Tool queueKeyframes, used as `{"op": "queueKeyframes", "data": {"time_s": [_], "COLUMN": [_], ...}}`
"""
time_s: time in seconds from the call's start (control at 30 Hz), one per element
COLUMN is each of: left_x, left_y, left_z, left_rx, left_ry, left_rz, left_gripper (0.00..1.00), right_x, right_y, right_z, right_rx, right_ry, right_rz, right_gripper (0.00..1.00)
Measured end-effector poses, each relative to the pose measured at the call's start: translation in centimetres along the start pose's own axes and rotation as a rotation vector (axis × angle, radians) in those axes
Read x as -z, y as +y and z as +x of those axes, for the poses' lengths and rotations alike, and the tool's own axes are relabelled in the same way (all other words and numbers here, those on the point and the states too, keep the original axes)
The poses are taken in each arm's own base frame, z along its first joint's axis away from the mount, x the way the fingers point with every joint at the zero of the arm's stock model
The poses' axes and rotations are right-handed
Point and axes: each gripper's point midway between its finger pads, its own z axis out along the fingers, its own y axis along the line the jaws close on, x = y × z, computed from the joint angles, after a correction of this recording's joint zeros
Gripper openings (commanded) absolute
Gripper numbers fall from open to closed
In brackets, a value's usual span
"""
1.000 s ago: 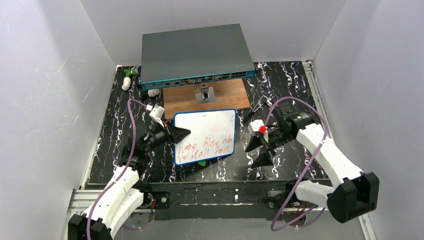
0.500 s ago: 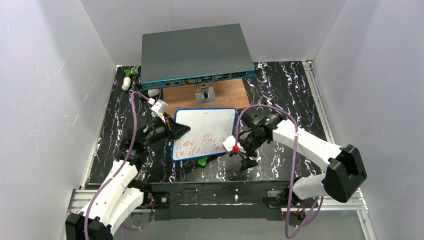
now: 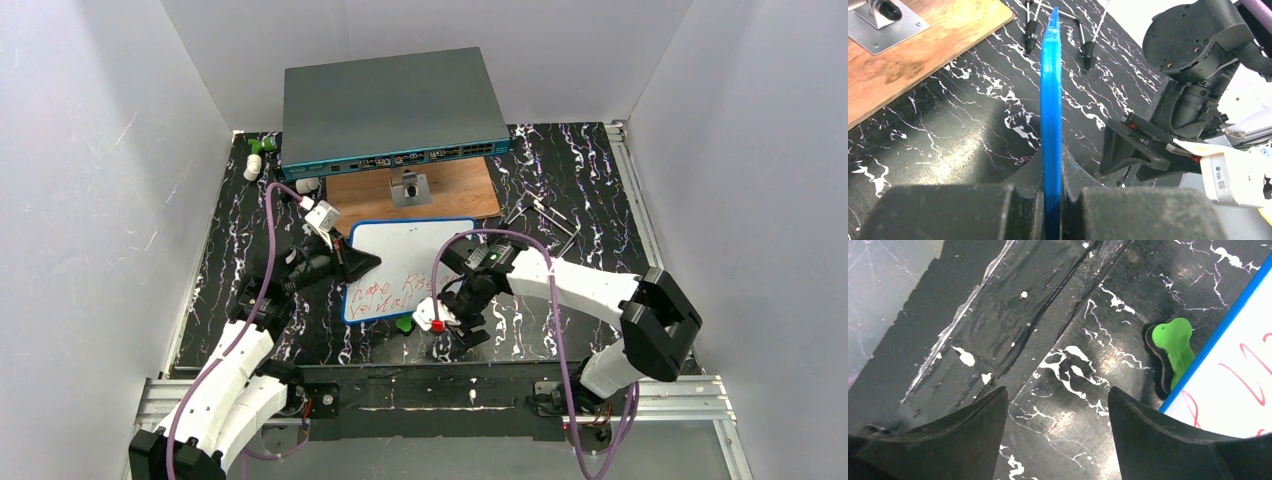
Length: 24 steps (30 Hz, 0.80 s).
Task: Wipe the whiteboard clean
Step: Pick up the whiteboard eraser from the center of the board.
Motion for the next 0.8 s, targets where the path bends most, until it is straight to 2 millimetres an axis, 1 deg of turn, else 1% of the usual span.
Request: {"op": "queueKeyframes", "data": {"time_s": [0.13, 0.27, 0.37, 0.6, 0.8], "left_x": [0.0, 0.1, 0.3, 0.3, 0.2], "left_y": [0.0, 0.0, 0.1, 1.6, 2.4], "left_z": [0.1, 0.0, -0.2, -1.4, -1.9], "left_rx": [-0.008, -0.016, -0.035, -0.141, -0.191], "left_ry": [0.006, 0.013, 0.003, -0.047, -0.057], "left_rz": [0.0, -0.006, -0.019, -0.087, -0.111], "left_gripper": [0.0, 0.0, 0.0, 0.0, 0.0], "right_x": [-0.9, -1.8, -2.8, -4.7, -5.1], "right_y": [-1.1, -3.0, -4.0, -6.0, -7.5], "right_z": [-0.1, -0.5, -0.9, -1.5, -0.6], "right_rx": [0.006, 0.005, 0.015, 0.056, 0.079], "right_ry": [0.025, 0.046, 0.065, 0.121, 0.173], "right_rz": [-0.001, 0.022, 0.032, 0.039, 0.07], "right_gripper": [0.78, 0.76, 0.75, 0.73, 0.73]}}
